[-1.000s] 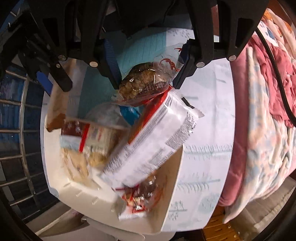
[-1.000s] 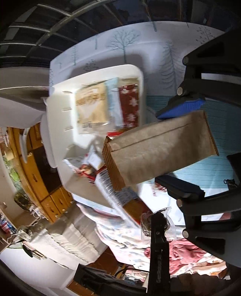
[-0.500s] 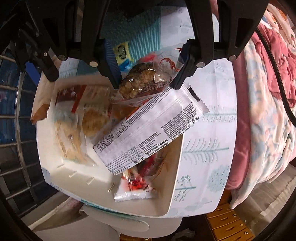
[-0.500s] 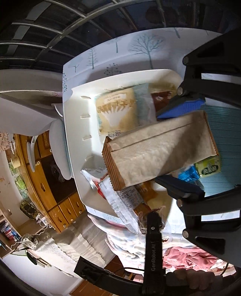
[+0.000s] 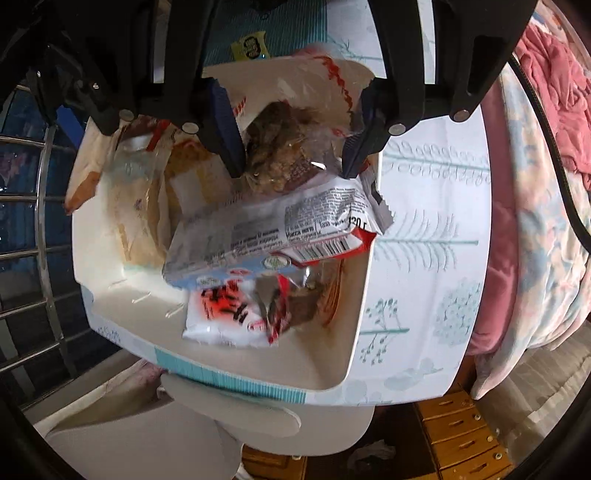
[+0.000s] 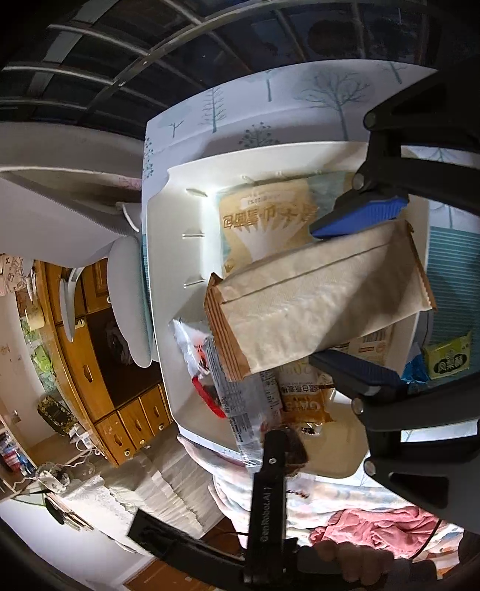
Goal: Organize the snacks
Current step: 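Carry both packets into the white tray and open both tools to release them, then move the left tool to the red packet while the right tool approaches the yellow-green packet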
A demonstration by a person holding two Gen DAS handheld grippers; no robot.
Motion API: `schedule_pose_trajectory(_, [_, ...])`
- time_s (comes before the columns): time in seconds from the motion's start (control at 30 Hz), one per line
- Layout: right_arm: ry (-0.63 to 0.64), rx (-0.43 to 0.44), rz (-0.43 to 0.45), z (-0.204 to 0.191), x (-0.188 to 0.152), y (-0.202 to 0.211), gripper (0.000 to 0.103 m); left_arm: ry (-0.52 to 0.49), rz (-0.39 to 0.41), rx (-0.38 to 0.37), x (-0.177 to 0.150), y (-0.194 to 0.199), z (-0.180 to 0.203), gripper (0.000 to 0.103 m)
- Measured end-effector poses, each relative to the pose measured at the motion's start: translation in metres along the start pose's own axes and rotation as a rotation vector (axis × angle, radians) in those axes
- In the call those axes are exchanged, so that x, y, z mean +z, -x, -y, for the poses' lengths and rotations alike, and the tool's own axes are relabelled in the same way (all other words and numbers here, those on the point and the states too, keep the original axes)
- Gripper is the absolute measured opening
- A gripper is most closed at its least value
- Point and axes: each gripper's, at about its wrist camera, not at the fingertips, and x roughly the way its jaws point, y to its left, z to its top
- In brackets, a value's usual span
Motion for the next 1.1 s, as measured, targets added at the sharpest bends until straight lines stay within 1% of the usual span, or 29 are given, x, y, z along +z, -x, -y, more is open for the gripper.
schedule_pose_trajectory(0.1, [0.000, -0.001, -0.016, -0.002, 0.000, -0.005, 0.064, -0.042, 0.029, -0.016, 0.003, 0.003, 0.004, 0.053])
schedule_pose_trajectory(0.17, [-0.008, -0.011, -0.029, -0.002, -0.001, -0.009, 0.064, -0.068, 0.024, -0.019, 0.003, 0.005, 0.008, 0.053])
schedule_pose_trajectory(0.2, [-0.014, -0.014, -0.037, -0.002, -0.001, -0.011, 0.064, -0.078, 0.024, -0.034, 0.002, 0.007, 0.010, 0.055])
schedule_pose_trajectory(0.3, [-0.035, -0.005, -0.035, 0.000, -0.002, -0.010, 0.064, -0.096, 0.039, -0.065, -0.004, 0.015, 0.016, 0.065])
schedule_pose_trajectory(0.33, [-0.037, -0.001, -0.033, 0.001, -0.002, -0.009, 0.064, -0.102, 0.049, -0.074, -0.007, 0.018, 0.018, 0.066])
schedule_pose_trajectory(0.4, [-0.036, 0.005, -0.026, 0.000, -0.002, -0.007, 0.064, -0.115, 0.063, -0.084, -0.011, 0.024, 0.021, 0.068])
schedule_pose_trajectory(0.63, [-0.051, 0.002, -0.014, 0.001, -0.010, 0.007, 0.067, -0.127, 0.073, -0.121, -0.029, 0.038, 0.024, 0.068])
schedule_pose_trajectory(0.8, [-0.068, -0.006, 0.000, -0.001, -0.021, 0.019, 0.068, -0.142, 0.111, -0.145, -0.053, 0.053, 0.021, 0.068])
schedule_pose_trajectory(1.0, [-0.067, -0.012, 0.032, -0.018, -0.038, 0.036, 0.069, -0.187, 0.143, -0.176, -0.087, 0.072, 0.011, 0.068])
schedule_pose_trajectory(1.1, [-0.068, -0.029, 0.048, -0.027, -0.046, 0.044, 0.069, -0.201, 0.157, -0.199, -0.106, 0.081, 0.001, 0.068])
